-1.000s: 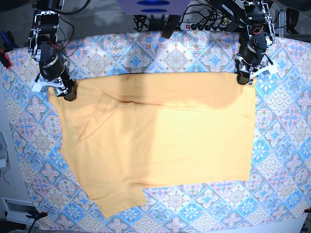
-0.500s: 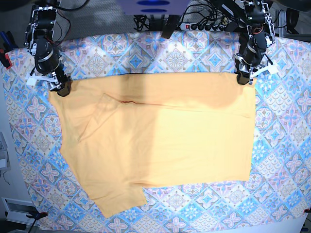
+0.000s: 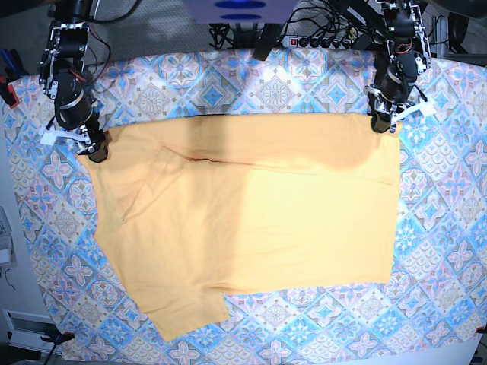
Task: Fold the T-shirt properly
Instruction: 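Hold the shoulder corners with both grippers, keeping the shirt spread, then drag the yellow T-shirt toward the robot by its shoulder corners with both grippers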
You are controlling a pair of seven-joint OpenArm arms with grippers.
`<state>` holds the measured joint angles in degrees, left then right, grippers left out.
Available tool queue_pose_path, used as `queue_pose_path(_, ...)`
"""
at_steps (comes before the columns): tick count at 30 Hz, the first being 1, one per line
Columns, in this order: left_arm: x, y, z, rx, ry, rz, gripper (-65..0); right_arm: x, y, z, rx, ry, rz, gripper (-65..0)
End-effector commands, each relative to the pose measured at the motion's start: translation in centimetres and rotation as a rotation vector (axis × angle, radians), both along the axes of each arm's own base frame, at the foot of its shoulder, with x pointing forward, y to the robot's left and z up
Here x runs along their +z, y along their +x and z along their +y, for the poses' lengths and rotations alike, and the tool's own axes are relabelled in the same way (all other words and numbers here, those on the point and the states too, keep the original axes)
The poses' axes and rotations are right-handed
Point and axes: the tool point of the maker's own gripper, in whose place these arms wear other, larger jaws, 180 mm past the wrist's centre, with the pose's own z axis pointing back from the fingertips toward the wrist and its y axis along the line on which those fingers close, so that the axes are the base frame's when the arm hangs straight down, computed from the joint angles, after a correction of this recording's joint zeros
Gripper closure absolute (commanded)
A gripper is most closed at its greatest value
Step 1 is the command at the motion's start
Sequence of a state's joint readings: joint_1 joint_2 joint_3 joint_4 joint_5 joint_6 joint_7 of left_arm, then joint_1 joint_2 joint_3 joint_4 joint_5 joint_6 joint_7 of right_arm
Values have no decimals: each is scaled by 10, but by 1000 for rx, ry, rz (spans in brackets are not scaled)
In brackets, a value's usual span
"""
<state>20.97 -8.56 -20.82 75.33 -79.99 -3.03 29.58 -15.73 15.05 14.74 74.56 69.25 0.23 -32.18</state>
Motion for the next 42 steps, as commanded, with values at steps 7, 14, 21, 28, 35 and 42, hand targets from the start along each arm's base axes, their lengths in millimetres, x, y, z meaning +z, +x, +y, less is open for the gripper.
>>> queue_pose_path(7,1,1,-1,-1,-7,-9,0,-6,-5,-1,5,6,27,-192)
queue_pose_path(14,0,0,-2,-3,-8,-6,0,-6,-8,-3,1,5,32,-2)
queue_pose_path(21,-4,-16,0,-6,-2,22,0,-14,-38,-12,-12,-12,85,0)
queue_pose_path(28,-4,-40,0,-16,10,56,0,-17,-75,-40,-88,-38,134,0)
queue_pose_path(35,1,-66,-3,-38,23,84,0,-8,-90,-46,-44,-31,114,0)
queue_pose_path(42,-7,-100,-4,-39,20,152,0,-3,-114,-65,-83,-17,149,0)
